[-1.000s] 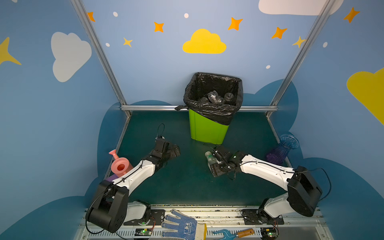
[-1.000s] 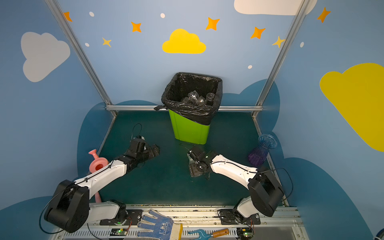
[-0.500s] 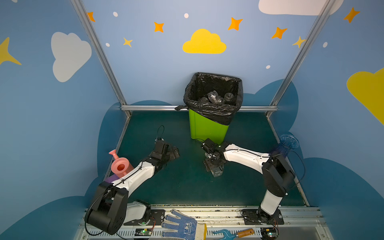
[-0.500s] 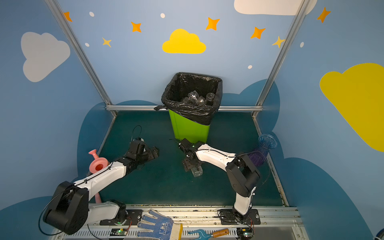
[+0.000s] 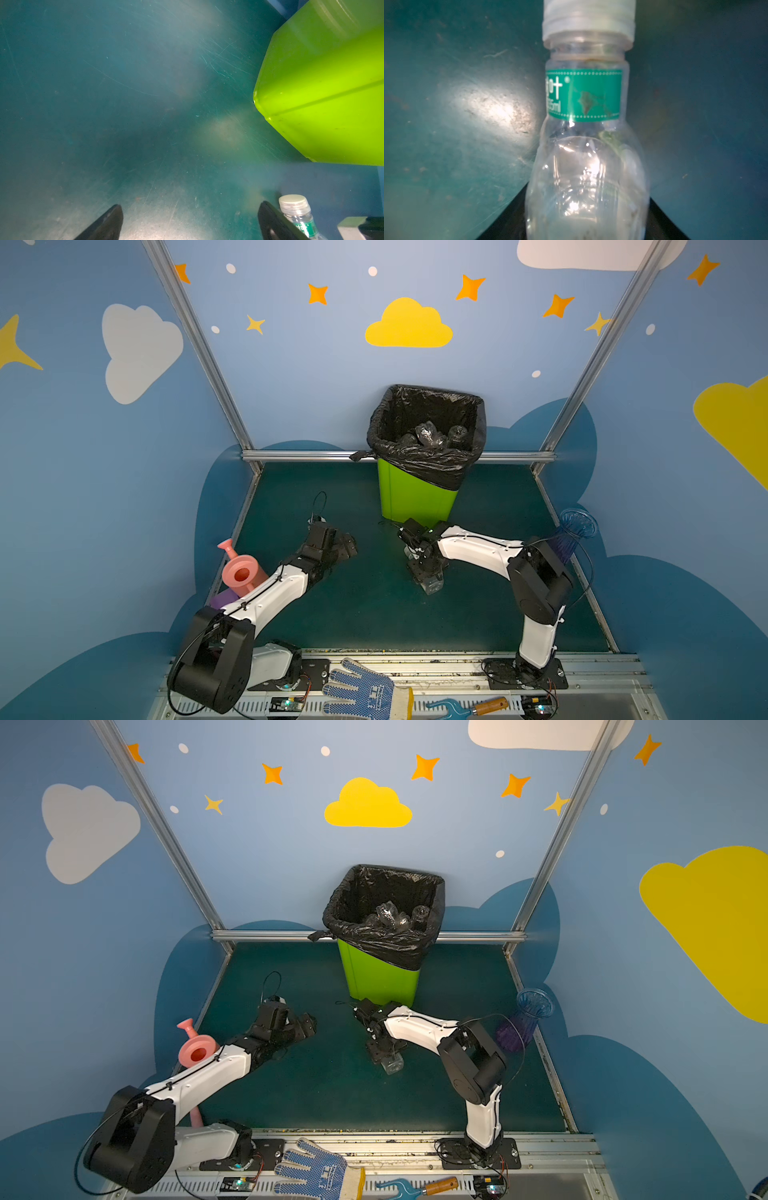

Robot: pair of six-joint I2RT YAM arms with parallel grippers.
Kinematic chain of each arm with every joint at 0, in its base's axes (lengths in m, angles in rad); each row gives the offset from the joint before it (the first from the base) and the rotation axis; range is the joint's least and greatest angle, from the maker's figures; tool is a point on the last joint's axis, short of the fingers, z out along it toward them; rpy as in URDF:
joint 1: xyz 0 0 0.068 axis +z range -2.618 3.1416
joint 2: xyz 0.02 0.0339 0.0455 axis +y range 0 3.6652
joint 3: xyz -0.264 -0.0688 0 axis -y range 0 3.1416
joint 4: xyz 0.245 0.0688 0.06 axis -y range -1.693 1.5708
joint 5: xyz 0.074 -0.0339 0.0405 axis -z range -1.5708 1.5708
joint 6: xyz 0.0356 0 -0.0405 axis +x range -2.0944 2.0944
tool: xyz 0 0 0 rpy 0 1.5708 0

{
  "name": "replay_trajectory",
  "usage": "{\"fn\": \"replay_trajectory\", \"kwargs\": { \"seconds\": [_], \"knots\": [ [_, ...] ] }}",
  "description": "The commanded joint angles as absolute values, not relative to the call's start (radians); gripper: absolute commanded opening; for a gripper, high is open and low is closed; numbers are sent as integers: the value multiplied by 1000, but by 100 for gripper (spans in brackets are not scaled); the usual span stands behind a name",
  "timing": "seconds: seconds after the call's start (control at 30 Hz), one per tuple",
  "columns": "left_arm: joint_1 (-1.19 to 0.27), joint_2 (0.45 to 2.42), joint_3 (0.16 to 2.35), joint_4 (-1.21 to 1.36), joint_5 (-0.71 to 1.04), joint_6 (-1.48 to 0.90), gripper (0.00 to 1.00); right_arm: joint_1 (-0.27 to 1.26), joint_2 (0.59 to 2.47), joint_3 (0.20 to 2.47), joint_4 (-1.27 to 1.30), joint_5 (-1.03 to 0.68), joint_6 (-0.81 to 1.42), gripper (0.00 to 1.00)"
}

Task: Throw the plastic bottles in the bin
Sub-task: 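Close the right gripper around the green-labelled square bottle and lift it, then raise the green-labelled bottle over the bin and open the right gripper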

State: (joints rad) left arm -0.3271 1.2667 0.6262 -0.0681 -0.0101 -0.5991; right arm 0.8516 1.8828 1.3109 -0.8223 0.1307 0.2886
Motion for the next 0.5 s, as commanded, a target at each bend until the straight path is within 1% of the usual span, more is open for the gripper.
{"fn": "replay_trajectory", "kwargs": {
  "seconds": [0.0, 0.07, 0.17, 0.23, 0.33, 0.47],
  "knots": [
    [-323, 1266, 621, -72, -25, -585, 100, 849, 1871, 1323, -829, 109, 280, 57],
    [-323, 1263, 621, -74, -26, -584, 100, 849, 1842, 1324, -824, 123, 274, 47],
    [-323, 1265, 621, -75, -31, -584, 100, 851, 1750, 1328, -812, 162, 254, 47],
    [-324, 1269, 621, -73, -34, -586, 100, 850, 1655, 1335, -795, 186, 238, 46],
    [-322, 1282, 621, -66, -37, -589, 100, 852, 1472, 1348, -737, 231, 198, 39],
    [-319, 1299, 629, -68, -51, -583, 100, 870, 1205, 1355, -572, 287, 93, 39]
  ]
}}
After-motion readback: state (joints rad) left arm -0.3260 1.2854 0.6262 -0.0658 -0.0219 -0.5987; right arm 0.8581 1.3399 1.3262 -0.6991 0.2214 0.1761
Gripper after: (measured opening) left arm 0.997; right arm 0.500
